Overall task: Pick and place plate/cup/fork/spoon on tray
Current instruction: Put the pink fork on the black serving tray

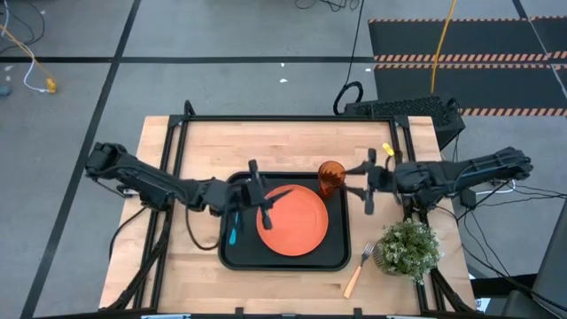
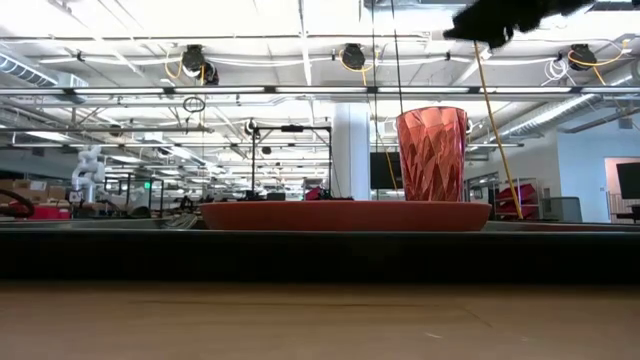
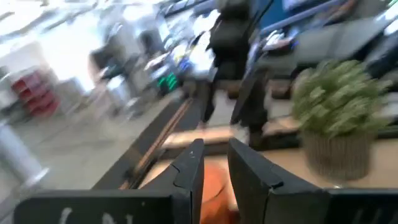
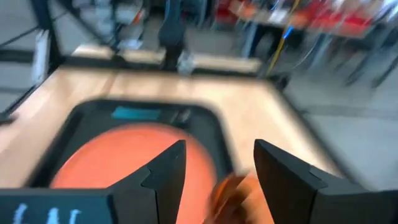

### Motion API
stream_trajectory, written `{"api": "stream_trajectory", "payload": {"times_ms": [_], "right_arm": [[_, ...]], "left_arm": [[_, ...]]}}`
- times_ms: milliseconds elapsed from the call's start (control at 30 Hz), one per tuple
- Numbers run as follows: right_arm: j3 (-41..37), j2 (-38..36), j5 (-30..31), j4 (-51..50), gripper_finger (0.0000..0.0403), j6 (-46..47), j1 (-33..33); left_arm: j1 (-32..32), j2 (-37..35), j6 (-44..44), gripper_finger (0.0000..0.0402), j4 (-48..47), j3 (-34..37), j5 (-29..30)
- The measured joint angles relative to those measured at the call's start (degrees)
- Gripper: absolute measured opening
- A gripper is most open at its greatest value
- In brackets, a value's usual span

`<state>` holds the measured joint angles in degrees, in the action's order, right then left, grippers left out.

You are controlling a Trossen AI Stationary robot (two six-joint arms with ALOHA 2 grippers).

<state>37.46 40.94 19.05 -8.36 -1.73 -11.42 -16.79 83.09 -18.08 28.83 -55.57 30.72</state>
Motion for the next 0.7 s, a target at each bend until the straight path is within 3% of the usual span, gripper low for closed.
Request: {"api": "stream_trajectory", "payload": {"times_ms": [133,300,533,700], "right_arm": [[2.41,2.69,-5.79,-1.74,0.0180,6.10,-1.75],[12.54,9.77,-8.86,-2.66,0.0180,7.40,-6.98],[31.92,24.86,-8.73,-16.38,0.0180,11.79,-10.32],[44.57,36.81,-11.16,-34.62,0.0180,26.68,-9.89]], "left_arm": [[2.10,1.33,-2.82,0.0076,17.30,6.30,-8.98],[5.88,1.09,-3.39,0.0076,32.82,12.78,-10.04],[10.90,1.14,-0.33,0.0076,37.25,15.04,-10.17],[12.80,1.16,-2.44,0.0076,35.89,15.08,-10.15]]}}
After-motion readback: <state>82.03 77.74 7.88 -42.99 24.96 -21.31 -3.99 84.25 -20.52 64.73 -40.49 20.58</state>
